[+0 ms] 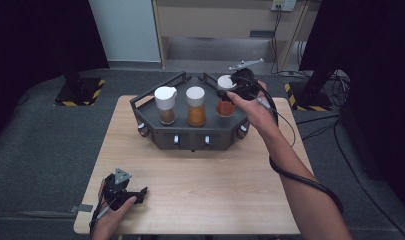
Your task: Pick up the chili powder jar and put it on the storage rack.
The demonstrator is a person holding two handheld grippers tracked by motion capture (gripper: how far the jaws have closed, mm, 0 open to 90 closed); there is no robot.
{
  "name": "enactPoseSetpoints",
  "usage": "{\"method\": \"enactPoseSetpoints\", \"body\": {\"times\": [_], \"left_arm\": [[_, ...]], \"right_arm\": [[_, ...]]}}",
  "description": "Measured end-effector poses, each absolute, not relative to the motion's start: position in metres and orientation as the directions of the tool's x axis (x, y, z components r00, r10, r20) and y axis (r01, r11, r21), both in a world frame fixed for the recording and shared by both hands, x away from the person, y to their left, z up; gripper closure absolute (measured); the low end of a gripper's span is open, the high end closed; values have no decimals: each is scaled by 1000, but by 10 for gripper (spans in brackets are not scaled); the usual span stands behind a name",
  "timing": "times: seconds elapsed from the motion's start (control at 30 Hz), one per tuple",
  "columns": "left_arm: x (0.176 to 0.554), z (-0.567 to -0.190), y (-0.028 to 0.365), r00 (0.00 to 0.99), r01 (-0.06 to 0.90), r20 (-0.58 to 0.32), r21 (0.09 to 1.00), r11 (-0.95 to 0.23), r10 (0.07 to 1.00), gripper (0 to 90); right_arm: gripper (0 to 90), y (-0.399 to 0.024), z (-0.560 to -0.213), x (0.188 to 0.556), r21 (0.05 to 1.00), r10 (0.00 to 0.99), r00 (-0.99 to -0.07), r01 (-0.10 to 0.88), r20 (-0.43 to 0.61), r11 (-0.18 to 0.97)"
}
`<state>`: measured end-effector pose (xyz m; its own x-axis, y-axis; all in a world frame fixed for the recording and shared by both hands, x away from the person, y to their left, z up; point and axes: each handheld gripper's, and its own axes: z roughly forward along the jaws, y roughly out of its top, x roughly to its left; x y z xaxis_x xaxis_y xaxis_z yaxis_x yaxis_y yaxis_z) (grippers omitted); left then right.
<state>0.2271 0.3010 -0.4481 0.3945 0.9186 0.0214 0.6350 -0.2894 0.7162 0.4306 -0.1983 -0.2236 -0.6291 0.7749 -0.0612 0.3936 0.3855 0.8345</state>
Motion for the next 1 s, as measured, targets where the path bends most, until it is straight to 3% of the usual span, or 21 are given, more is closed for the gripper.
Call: {"method": "enactPoseSetpoints", "body": {"times": [1.0], "left_arm": [[227, -448, 301, 394, 635, 21, 717, -288, 919, 0]], "right_arm": [[344, -197, -247, 435, 830, 774, -632, 416, -31, 372]]}}
